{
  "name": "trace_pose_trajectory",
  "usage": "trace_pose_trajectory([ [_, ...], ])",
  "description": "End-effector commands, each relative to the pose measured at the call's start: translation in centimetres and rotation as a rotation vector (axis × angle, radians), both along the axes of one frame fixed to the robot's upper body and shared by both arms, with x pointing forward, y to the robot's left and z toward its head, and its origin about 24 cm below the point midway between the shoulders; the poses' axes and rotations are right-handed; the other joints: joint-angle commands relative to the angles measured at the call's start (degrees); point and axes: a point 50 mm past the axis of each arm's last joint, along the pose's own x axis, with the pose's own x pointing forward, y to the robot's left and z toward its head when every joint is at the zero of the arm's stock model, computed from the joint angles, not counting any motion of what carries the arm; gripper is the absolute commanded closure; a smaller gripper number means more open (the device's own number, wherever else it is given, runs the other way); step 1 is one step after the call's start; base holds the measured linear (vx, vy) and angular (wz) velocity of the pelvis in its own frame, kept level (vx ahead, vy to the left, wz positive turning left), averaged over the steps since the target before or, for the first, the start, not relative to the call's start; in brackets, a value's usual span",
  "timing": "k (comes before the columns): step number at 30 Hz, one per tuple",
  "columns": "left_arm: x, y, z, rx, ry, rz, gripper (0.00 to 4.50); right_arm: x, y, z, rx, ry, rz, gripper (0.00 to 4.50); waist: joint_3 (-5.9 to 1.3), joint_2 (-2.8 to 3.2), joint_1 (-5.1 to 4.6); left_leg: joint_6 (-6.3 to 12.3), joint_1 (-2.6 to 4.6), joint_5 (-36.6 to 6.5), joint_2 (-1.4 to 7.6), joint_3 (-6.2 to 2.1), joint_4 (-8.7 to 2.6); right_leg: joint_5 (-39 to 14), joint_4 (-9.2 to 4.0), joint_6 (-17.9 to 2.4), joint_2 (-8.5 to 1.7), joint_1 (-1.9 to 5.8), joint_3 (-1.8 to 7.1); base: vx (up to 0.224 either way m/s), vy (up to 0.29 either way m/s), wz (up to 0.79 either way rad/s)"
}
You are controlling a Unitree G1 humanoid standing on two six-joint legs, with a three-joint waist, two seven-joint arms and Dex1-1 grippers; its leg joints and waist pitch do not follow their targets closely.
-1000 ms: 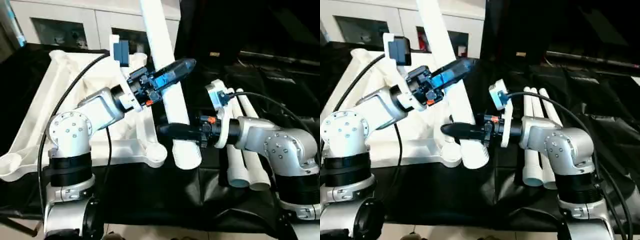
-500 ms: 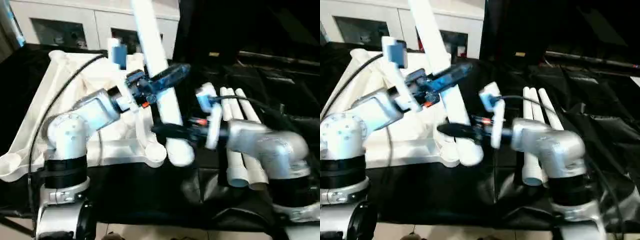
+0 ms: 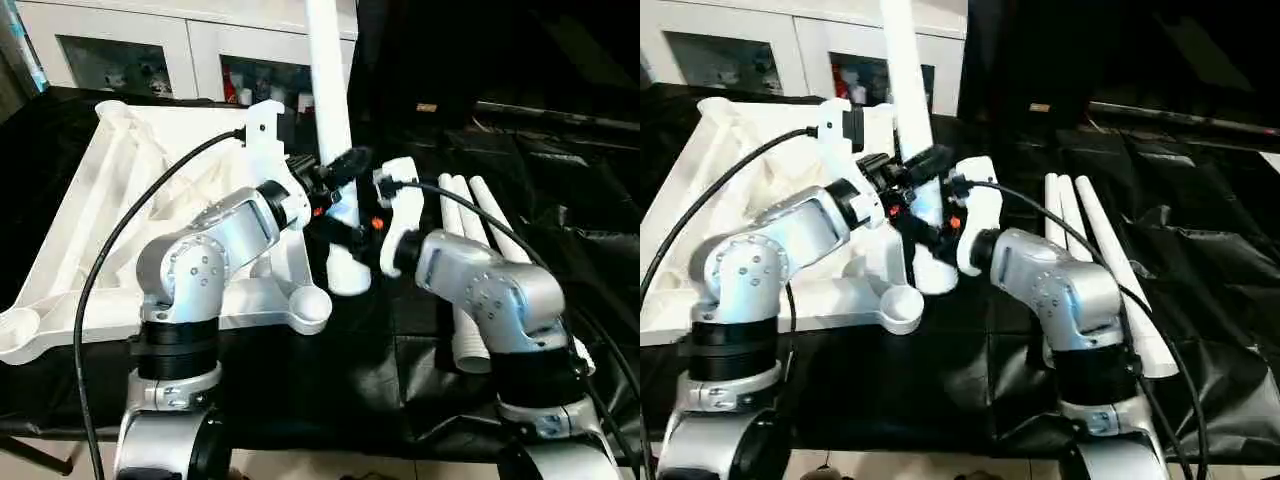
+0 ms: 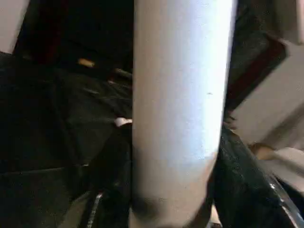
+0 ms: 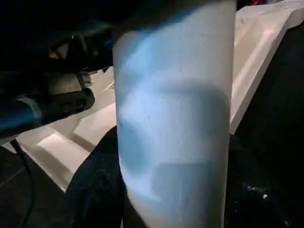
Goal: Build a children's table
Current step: Pick table leg
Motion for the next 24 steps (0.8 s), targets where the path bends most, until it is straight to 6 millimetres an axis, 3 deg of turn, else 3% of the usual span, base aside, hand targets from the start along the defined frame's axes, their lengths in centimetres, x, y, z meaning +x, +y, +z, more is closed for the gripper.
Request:
trace_pose_trajectory([
  [1,0.1,-0.3,0.7,0.008,-0.020,0.005,2.44,0.4,-0.1,0.4,-0.027,-0.030,-0.039,2.57,-4.24,0.18,-0.15,-0.98,-0.09,-2.0,1.27,-0.07,-3.64,-8.4,-3.87,-5.1,-3.61,3.85,2.70,0.000,0.000,0.00],
  [8,0.3,0.0,0.8,0.001,-0.032,0.016,2.58,0.9,-0.3,0.8,-0.020,-0.055,-0.056,2.57,-4.17,0.45,-0.18,-1.24,-0.04,-3.0,1.28,-0.09,-3.73,-8.5,-3.86,-5.3,-3.61,3.84,2.68,0.000,0.000,0.00],
  [9,0.3,0.0,0.8,0.000,-0.035,0.015,2.59,0.9,-0.3,0.8,-0.011,-0.052,-0.046,2.03,-4.16,0.41,-0.18,-1.14,-0.02,-3.0,1.29,-0.09,-3.74,-8.2,-3.84,-5.3,-3.56,3.85,2.69,0.000,0.000,0.00],
  [11,0.3,0.2,1.1,-0.013,-0.056,-0.002,2.59,0.3,-0.4,1.1,0.028,-0.041,0.034,1.89,-4.20,0.39,-0.07,-0.86,0.01,-2.9,1.27,-0.09,-3.70,-7.7,-3.80,-5.3,-3.54,3.92,2.70,0.000,0.000,0.00],
  [13,0.1,0.4,1.8,-0.035,-0.115,-0.093,2.60,-0.4,-1.3,1.4,0.042,-0.036,0.142,1.72,-4.23,0.47,0.16,-0.16,0.07,-2.5,1.17,-0.10,-3.68,-6.9,-3.83,-5.3,-3.43,4.09,2.67,0.000,0.000,0.00],
  [17,-0.6,0.5,2.2,-0.043,-0.167,-0.214,2.61,-0.8,-2.3,1.4,0.046,-0.009,0.200,1.48,-4.26,0.24,0.29,0.51,-0.07,-1.2,1.14,-0.02,-3.56,-5.5,-3.52,-6.5,-3.53,4.14,2.69,0.000,0.000,0.00],
  [23,-3.0,1.6,3.5,-0.152,-0.282,-0.558,2.61,-1.5,-5.0,1.8,0.115,0.074,0.343,1.47,-4.13,0.48,0.32,0.71,0.09,-2.6,1.29,0.10,-3.57,-8.2,-3.70,-8.8,-3.67,4.06,2.63,0.000,0.000,0.00],
  [24,-3.3,1.6,3.8,-0.180,-0.296,-0.587,2.61,-1.7,-5.1,1.8,0.116,0.088,0.361,1.65,-4.14,0.50,0.35,0.66,0.08,-2.7,1.44,0.06,-3.58,-8.3,-3.65,-9.2,-3.74,4.06,2.65,0.000,0.000,0.00],
])
